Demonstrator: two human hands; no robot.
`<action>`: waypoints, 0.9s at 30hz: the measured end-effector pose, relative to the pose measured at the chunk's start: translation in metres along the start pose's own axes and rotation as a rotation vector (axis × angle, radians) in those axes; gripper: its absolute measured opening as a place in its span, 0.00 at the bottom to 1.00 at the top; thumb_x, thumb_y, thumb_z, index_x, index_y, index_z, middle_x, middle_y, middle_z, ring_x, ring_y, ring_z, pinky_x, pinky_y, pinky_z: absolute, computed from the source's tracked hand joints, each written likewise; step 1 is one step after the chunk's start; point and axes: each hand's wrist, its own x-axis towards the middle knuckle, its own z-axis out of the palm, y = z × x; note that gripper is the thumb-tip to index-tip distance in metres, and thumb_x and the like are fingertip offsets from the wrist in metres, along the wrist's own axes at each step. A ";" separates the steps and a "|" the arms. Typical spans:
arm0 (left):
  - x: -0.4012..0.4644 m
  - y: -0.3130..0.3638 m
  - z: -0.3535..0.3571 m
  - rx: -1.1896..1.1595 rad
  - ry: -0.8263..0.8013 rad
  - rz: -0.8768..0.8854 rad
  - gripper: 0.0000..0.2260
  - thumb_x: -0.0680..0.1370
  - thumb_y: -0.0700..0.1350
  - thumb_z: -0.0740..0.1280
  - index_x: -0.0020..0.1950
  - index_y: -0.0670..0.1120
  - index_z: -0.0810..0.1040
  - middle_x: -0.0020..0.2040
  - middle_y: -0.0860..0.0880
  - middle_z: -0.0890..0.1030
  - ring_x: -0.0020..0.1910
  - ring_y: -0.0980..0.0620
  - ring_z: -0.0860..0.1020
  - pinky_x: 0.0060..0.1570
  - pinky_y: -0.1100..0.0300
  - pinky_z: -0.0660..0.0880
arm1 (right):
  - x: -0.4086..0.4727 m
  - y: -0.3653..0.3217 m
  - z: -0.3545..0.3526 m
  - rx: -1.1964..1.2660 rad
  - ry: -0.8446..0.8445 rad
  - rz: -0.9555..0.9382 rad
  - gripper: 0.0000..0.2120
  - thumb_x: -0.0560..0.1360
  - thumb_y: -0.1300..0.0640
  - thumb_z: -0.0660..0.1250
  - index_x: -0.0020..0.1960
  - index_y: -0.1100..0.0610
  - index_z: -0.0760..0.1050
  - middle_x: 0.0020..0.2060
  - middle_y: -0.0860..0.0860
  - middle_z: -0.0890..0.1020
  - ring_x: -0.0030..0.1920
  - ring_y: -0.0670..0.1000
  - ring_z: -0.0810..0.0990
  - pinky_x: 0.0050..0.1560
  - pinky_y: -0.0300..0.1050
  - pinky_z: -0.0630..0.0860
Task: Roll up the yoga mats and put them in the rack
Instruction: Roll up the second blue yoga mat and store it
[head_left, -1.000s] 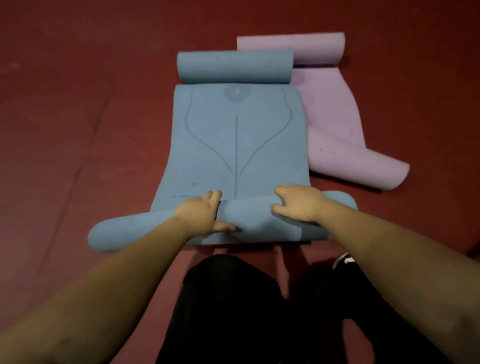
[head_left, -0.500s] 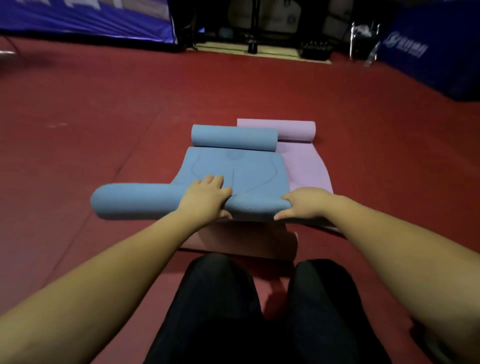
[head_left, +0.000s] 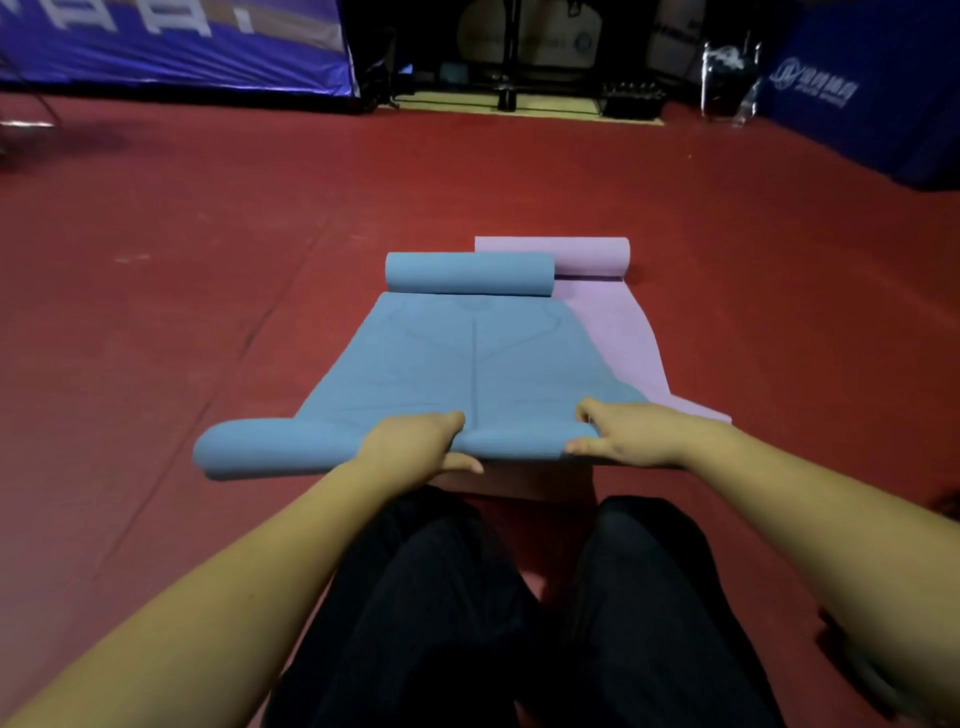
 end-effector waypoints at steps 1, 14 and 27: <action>-0.001 0.000 0.003 -0.018 -0.049 -0.006 0.26 0.74 0.70 0.62 0.47 0.46 0.64 0.42 0.48 0.75 0.42 0.43 0.74 0.36 0.53 0.64 | -0.003 -0.001 0.007 -0.010 0.026 -0.011 0.23 0.78 0.35 0.59 0.61 0.53 0.65 0.47 0.53 0.78 0.45 0.56 0.74 0.43 0.48 0.66; -0.008 0.023 0.052 -0.016 -0.298 -0.065 0.21 0.85 0.57 0.48 0.76 0.54 0.67 0.64 0.40 0.75 0.65 0.38 0.71 0.63 0.47 0.67 | 0.000 0.002 0.054 -0.085 -0.167 -0.047 0.21 0.81 0.37 0.55 0.58 0.49 0.79 0.58 0.48 0.72 0.60 0.52 0.69 0.63 0.47 0.64; -0.011 0.025 0.063 -0.238 -0.191 -0.173 0.23 0.83 0.63 0.49 0.49 0.47 0.74 0.57 0.41 0.80 0.59 0.41 0.77 0.54 0.51 0.70 | -0.014 -0.002 0.095 0.025 0.126 0.168 0.23 0.77 0.32 0.56 0.43 0.51 0.73 0.48 0.50 0.81 0.52 0.54 0.79 0.49 0.48 0.73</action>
